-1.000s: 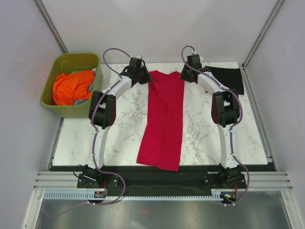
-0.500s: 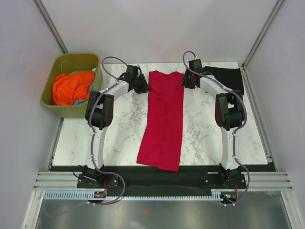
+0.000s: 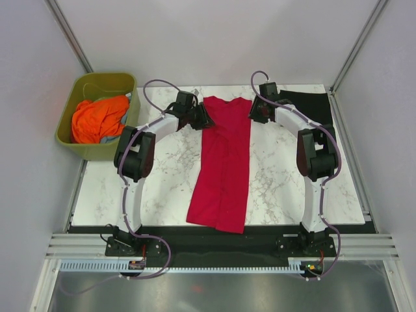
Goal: Fold and stack the t-shirts
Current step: Fold the tshirt
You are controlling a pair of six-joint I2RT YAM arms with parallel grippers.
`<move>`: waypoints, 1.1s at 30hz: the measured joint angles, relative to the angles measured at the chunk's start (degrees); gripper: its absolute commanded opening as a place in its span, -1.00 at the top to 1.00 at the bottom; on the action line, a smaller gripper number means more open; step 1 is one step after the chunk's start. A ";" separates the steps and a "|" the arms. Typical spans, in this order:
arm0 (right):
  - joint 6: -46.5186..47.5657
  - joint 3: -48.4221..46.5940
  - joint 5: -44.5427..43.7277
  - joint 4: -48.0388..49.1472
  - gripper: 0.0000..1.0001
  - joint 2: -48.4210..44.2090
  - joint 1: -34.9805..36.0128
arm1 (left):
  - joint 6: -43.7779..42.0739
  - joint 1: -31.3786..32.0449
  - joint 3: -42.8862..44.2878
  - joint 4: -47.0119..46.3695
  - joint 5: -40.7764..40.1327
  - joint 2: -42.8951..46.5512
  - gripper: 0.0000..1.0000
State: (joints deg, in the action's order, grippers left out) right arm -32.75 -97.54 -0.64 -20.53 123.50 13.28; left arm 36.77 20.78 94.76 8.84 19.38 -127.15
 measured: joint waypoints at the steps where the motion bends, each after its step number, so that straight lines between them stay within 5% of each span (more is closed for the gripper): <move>1: 0.00 0.22 0.00 -0.02 0.17 -0.02 0.00 | 0.37 0.11 0.00 -0.44 0.31 -0.09 0.25; 22: 0.07 1.14 -0.07 0.42 0.17 -0.33 0.00 | 3.82 1.86 1.18 -3.45 1.97 -5.42 0.36; 29: 0.09 1.55 -0.13 0.42 0.17 -0.35 0.00 | 4.68 2.25 1.18 -3.32 2.10 -5.44 0.91; 33: 0.17 1.99 -0.26 0.44 0.18 -0.70 0.00 | 4.79 2.36 1.25 -1.97 1.11 -5.33 0.95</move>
State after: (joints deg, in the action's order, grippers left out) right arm -32.58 -95.55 -0.91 -20.10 122.80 13.28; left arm 41.56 23.14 96.01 6.87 20.49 -132.49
